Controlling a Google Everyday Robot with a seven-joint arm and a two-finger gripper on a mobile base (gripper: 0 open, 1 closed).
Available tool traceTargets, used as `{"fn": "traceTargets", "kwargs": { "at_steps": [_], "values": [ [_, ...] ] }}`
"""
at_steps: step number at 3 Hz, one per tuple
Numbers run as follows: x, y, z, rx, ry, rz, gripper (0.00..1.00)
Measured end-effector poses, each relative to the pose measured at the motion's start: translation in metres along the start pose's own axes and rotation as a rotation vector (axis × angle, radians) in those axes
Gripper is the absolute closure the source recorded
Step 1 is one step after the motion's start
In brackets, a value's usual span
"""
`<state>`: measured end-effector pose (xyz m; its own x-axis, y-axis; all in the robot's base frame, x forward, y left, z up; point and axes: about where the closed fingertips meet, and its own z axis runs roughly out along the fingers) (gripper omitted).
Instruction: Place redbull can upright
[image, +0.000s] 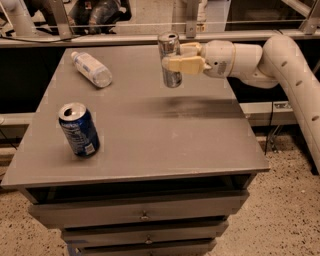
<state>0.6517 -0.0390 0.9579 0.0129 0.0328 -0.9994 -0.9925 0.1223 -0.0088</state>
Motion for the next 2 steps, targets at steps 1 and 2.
{"fn": "traceTargets", "kwargs": {
  "at_steps": [1,2],
  "values": [
    [0.021,0.005,-0.009,0.018,-0.029,0.007,1.00],
    [0.038,0.007,-0.019,0.025,-0.028,0.012,1.00]
  ]
}}
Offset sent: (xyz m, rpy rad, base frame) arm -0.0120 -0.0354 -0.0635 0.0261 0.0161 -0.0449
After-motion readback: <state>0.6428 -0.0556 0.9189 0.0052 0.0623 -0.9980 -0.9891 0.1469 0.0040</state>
